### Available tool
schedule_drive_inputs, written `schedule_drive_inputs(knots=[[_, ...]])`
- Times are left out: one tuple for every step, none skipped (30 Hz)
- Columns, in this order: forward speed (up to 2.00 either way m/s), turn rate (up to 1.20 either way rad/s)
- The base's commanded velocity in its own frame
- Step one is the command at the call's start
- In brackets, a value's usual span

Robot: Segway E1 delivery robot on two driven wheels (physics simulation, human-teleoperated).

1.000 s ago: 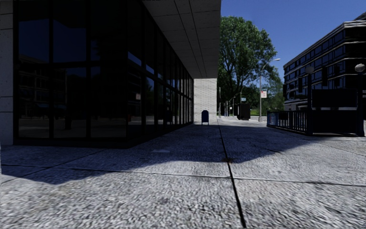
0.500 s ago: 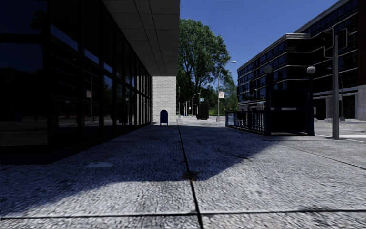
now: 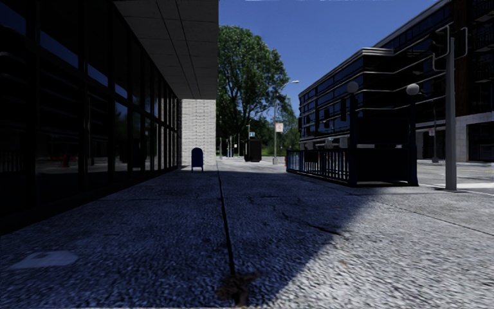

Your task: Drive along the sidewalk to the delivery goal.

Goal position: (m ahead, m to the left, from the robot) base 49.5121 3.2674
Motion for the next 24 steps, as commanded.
schedule_drive_inputs(knots=[[1.8,0.0],[1.8,0.0],[1.8,0.0],[1.8,0.0],[1.8,0.0],[1.8,0.0],[1.8,0.0],[1.8,0.0],[1.82,0.0],[2.0,0.0],[2.0,0.0],[2.0,0.0],[2.0,0.0],[2.0,0.0],[2.0,0.0],[2.0,0.0],[2.0,0.0],[2.0,0.0],[2.0,0.0],[2.0,0.0],[2.0,0.0],[2.0,0.0],[2.0,0.0],[2.0,0.0]])
